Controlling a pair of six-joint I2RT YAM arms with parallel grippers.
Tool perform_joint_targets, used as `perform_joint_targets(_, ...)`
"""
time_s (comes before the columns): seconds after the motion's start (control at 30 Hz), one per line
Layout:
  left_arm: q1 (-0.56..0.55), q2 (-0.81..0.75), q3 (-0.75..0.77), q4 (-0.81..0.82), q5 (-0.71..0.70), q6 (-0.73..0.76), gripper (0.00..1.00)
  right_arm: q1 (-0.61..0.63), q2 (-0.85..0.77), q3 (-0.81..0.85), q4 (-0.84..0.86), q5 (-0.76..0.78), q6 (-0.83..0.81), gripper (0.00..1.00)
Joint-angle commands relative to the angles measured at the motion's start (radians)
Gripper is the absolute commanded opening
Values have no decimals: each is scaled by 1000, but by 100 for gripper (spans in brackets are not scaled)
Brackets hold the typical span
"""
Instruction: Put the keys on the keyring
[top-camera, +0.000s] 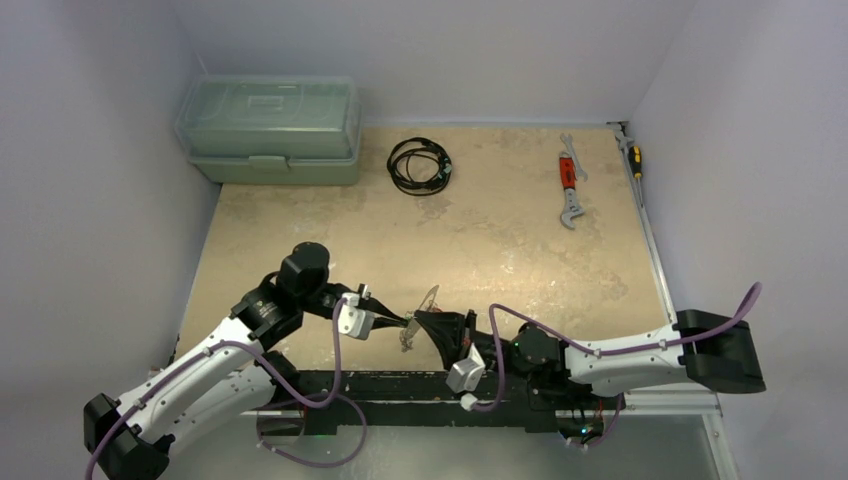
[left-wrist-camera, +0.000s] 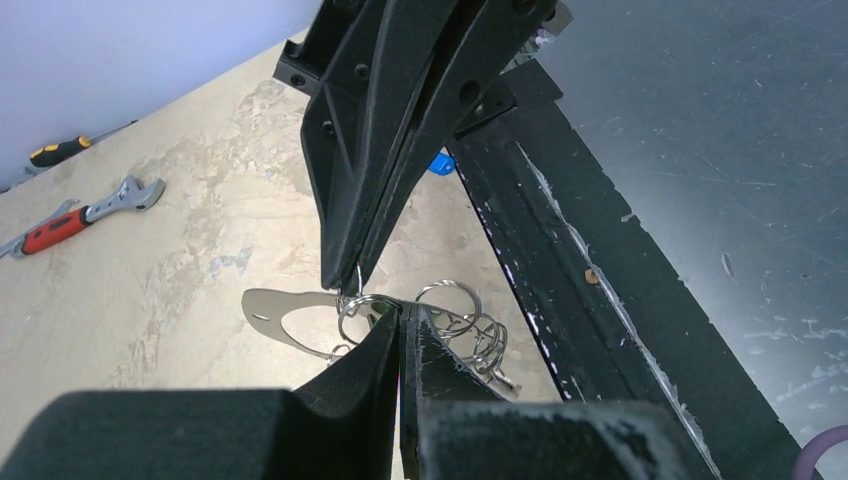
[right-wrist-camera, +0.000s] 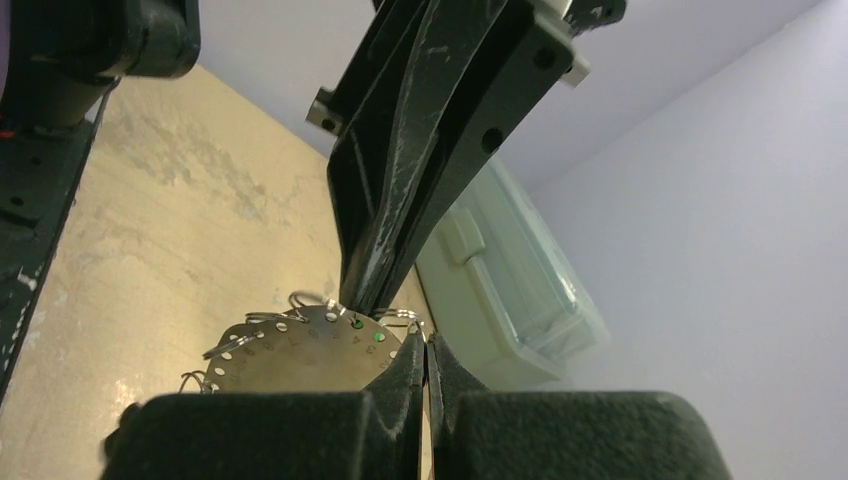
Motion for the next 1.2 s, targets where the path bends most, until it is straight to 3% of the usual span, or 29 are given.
perform_joint_targets(0.0, 3, 0, 38, -2, 0, -16, 0, 15, -54, 19, 94, 14, -23, 0)
perform_joint_targets(0.3, 5, -17, 55, -48, -63, 8, 0, 42, -105, 17, 55, 1, -26, 0)
perform_joint_targets(0.5, 9, -62, 52, -32, -174, 13, 0, 44, -98, 7, 102, 11, -7, 0)
perform_joint_targets(0.9, 11, -147, 48, 7, -238, 22, 0, 36, -139, -21, 163, -60, 100, 0)
perform_joint_targets(1.03, 11, -191, 15, 44, -208, 20, 19, 11, -138, -25, 186, -88, 149, 0)
perform_joint_targets(1.17, 11, -252, -21, 126, -214, -2, 26, -28, -198, -39, 200, -163, 248, 0)
